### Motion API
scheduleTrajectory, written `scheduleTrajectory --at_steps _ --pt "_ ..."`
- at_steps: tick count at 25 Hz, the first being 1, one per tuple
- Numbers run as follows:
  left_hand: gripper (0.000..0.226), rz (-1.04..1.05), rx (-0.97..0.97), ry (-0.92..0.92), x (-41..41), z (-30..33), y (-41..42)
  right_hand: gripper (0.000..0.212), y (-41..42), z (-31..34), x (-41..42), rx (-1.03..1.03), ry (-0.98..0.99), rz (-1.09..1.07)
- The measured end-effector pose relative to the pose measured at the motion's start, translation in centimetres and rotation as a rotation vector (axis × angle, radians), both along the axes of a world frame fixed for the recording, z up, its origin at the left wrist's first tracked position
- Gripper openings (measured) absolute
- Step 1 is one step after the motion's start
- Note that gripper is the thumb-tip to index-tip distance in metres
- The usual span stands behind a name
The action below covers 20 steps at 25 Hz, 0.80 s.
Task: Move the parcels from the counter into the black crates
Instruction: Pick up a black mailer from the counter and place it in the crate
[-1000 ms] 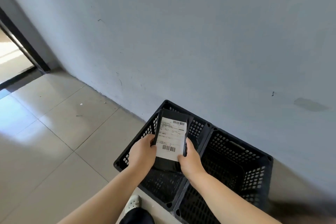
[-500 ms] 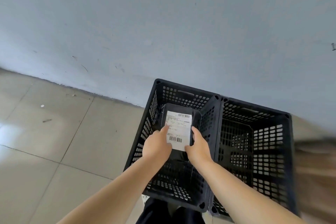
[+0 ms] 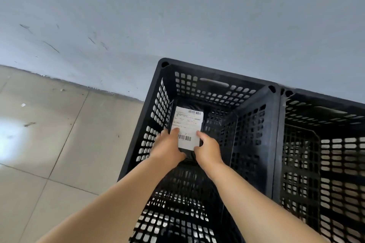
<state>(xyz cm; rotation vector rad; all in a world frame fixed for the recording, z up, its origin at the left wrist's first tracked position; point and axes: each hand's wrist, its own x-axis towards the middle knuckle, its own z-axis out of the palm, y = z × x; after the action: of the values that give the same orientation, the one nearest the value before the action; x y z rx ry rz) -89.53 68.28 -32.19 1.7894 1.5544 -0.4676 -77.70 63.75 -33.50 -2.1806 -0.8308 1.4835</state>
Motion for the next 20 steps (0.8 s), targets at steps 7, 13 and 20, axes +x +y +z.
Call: scheduleTrajectory --at_steps 7,13,20 --pt "0.085 0.046 0.076 0.129 1.0 -6.9 1.2 0.058 2.9 -7.2 -0.3 0.022 0.108 -0.045" --pt "0.089 -0.089 0.095 0.163 0.2 -10.3 1.1 0.063 3.3 -9.9 -1.2 -0.016 0.218 -0.07" --pt "0.092 -0.318 0.136 0.248 -0.9 -12.5 0.4 0.066 3.6 -11.4 -1.7 -0.052 0.251 -0.037"
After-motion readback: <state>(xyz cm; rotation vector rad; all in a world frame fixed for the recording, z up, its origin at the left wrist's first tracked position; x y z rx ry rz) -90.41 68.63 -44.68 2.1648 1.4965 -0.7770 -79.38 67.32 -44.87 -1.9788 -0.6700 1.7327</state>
